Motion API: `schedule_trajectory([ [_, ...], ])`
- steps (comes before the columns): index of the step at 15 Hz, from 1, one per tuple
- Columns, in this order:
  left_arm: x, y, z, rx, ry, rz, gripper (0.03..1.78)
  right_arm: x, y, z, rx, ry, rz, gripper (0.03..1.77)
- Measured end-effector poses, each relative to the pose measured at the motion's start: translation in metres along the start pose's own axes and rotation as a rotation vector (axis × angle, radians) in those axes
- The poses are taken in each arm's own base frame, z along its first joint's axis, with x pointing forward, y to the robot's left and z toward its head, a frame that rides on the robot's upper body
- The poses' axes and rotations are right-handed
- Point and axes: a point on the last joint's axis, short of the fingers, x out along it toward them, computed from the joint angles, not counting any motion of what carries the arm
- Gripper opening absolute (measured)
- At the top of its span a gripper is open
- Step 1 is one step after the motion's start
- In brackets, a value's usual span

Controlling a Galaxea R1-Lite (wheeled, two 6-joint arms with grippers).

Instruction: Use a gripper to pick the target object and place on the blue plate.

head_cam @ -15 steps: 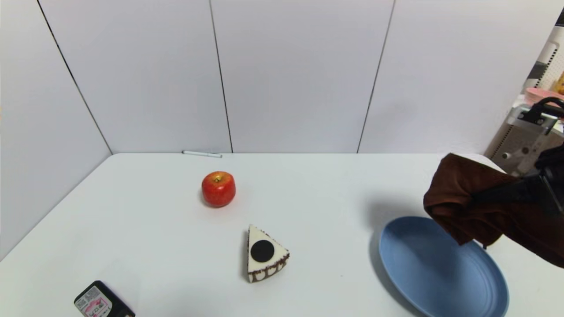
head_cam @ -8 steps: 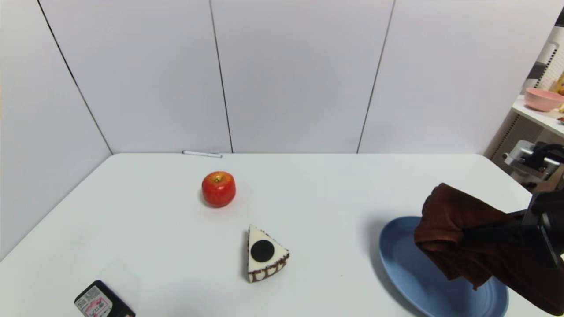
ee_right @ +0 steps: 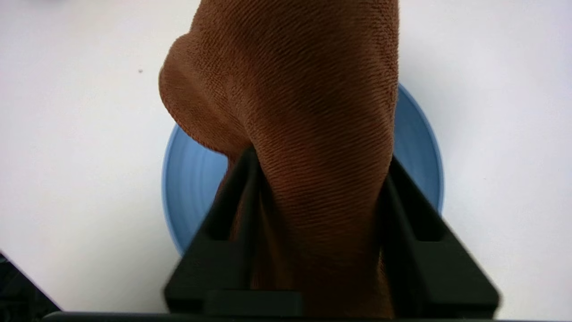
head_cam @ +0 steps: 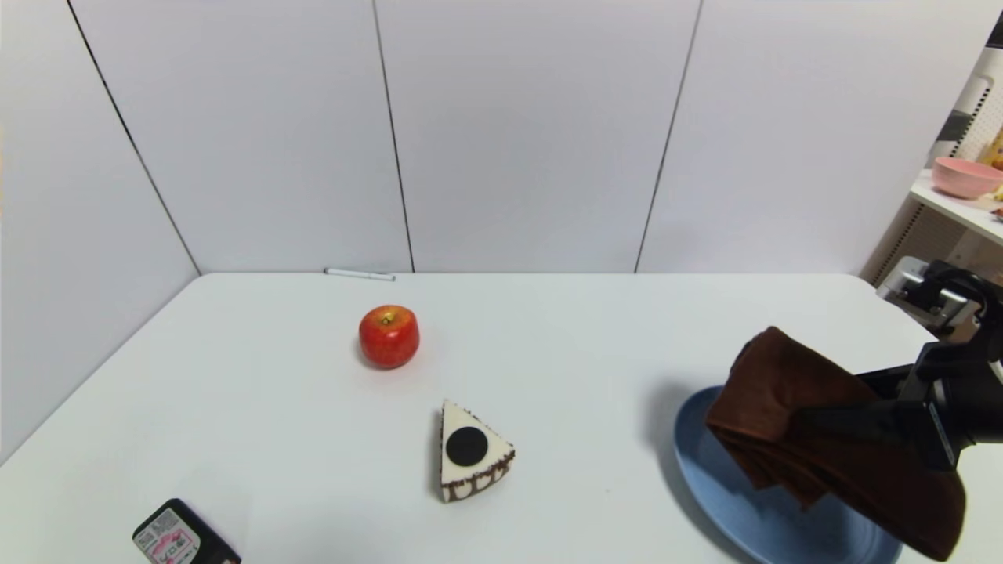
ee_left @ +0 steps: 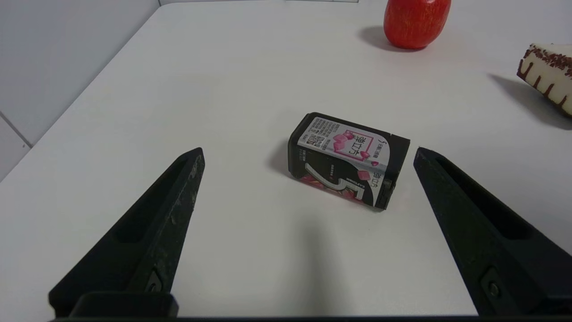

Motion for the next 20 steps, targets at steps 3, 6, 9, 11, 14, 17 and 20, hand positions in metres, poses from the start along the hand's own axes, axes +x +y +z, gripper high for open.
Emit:
schedule_trajectory([
  [3,0.000,0.000,0.000,0.000,0.000,0.000,1.69,0.000,-0.002,-0.001,0.007,-0.006,-0.011,1.13],
  [6,0.000,0.000,0.000,0.000,0.000,0.000,1.69,-0.003,-0.001,0.001,0.021,-0.021,-0.021,1.32],
  [9,0.000,0.000,0.000,0.000,0.000,0.000,1.69,-0.020,0.009,0.002,0.045,-0.068,-0.052,1.44],
  [11,0.000,0.000,0.000,0.000,0.000,0.000,1.69,-0.038,0.024,-0.007,0.079,-0.108,-0.087,1.50],
  [14,0.000,0.000,0.000,0.000,0.000,0.000,1.69,-0.063,0.054,-0.038,0.112,-0.171,-0.179,1.57],
  [17,0.000,0.000,0.000,0.000,0.000,0.000,1.69,-0.074,0.081,-0.080,0.104,-0.252,-0.317,1.61],
  [20,0.000,0.000,0.000,0.000,0.000,0.000,1.69,-0.074,0.099,-0.115,0.062,-0.399,-0.405,1.65],
])
